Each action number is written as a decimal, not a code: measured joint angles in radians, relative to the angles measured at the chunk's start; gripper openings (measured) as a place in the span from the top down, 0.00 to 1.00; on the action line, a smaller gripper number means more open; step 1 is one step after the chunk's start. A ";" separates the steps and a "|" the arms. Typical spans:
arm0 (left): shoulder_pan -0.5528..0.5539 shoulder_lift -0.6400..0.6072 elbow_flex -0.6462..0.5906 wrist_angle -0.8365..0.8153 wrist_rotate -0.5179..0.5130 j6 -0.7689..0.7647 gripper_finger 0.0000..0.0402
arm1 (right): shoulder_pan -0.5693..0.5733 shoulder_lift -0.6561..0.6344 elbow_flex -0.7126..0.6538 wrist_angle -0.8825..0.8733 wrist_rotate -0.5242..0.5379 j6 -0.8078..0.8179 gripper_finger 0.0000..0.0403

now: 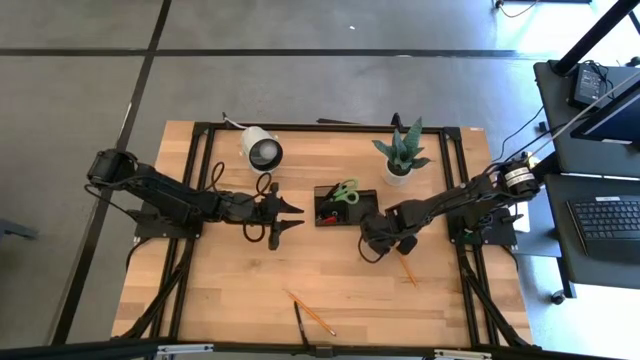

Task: Pick and place office supplies into organizer
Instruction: Put the black binder clip in the desk organizer, then put the blue sticky notes in the desk organizer

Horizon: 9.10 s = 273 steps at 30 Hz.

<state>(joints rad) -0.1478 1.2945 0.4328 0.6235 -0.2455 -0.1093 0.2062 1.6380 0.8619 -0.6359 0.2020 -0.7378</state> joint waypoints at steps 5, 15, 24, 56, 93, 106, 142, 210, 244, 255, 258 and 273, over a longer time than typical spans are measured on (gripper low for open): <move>0.000 0.000 0.000 0.000 0.000 0.000 0.68 | 0.000 -0.005 0.000 -0.008 0.001 0.033 0.61; 0.000 0.000 0.000 0.000 0.000 0.000 0.68 | 0.000 -0.005 0.000 -0.041 0.000 0.056 0.77; 0.000 0.000 0.000 0.000 0.000 0.000 0.68 | 0.000 -0.007 0.002 -0.044 0.001 0.059 0.86; 0.000 -0.001 -0.001 0.000 0.000 0.000 0.68 | 0.000 -0.002 0.055 -0.101 -0.008 0.180 0.93; 0.000 -0.001 -0.001 0.000 0.000 0.000 0.68 | 0.125 -0.005 0.232 0.131 0.123 0.286 1.00; 0.000 -0.001 -0.001 -0.002 0.000 0.000 0.68 | 0.029 0.125 0.198 0.470 0.290 0.315 1.00; 0.000 -0.001 -0.001 -0.007 0.000 0.000 0.68 | 0.069 0.114 0.199 0.261 0.430 0.616 0.62; 0.000 -0.001 -0.001 -0.025 0.004 -0.045 0.68 | 0.015 0.255 0.199 -0.435 0.128 1.752 0.62; 0.000 -0.001 -0.001 -0.023 0.004 -0.045 0.68 | 0.096 0.262 0.297 -0.576 0.168 1.673 1.00; 0.000 -0.001 -0.001 -0.023 0.003 -0.045 0.68 | 0.184 0.176 0.545 -0.822 0.302 1.670 1.00; 0.000 -0.001 -0.001 -0.023 0.004 -0.046 0.68 | 0.204 0.057 0.557 -0.809 0.333 1.680 1.00; -0.001 -0.001 -0.001 -0.022 0.004 -0.061 0.68 | 0.298 -0.524 0.128 -0.033 0.495 1.543 1.00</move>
<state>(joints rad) -0.1490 1.2938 0.4320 0.6014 -0.2417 -0.1706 0.5040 1.1136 0.9900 -0.6694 0.6972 0.8049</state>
